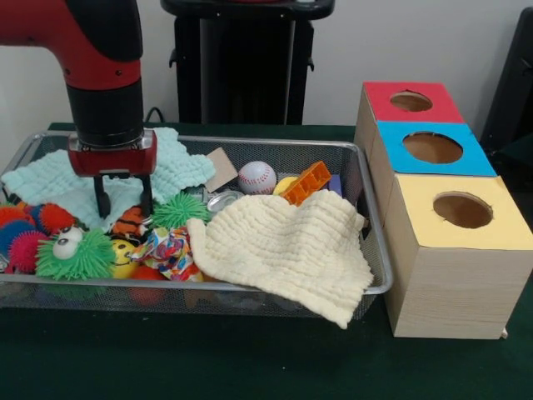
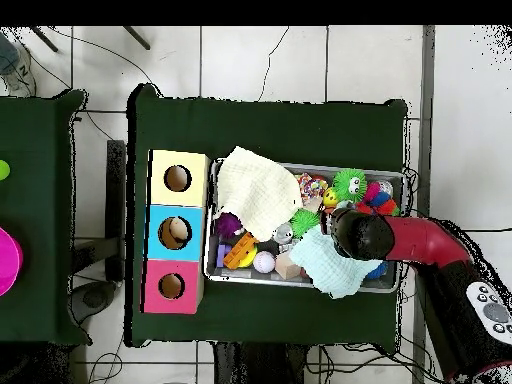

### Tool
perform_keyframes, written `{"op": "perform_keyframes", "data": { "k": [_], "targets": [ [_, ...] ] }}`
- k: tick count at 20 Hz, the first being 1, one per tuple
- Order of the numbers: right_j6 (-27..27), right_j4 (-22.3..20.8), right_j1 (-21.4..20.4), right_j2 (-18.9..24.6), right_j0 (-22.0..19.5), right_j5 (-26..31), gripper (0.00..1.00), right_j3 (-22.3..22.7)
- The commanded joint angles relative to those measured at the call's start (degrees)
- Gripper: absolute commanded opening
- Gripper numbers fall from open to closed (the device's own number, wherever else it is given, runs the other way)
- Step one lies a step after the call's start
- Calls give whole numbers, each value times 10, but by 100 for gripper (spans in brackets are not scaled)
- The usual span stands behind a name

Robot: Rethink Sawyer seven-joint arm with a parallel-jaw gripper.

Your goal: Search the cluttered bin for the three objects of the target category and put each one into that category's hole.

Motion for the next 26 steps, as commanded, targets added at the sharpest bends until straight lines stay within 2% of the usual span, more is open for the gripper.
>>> {"op": "perform_keyframes", "data": {
  "k": [1, 4, 17, 26],
  "targets": [
    [-74, -20, 12, 50, -4, -9, 100, 38],
    [-68, -8, 11, 60, -4, -6, 100, 46],
    [-61, -16, 14, 65, 1, -9, 100, 39],
    [-41, 16, -8, 100, -6, -9, 100, 88]
  ]
}}
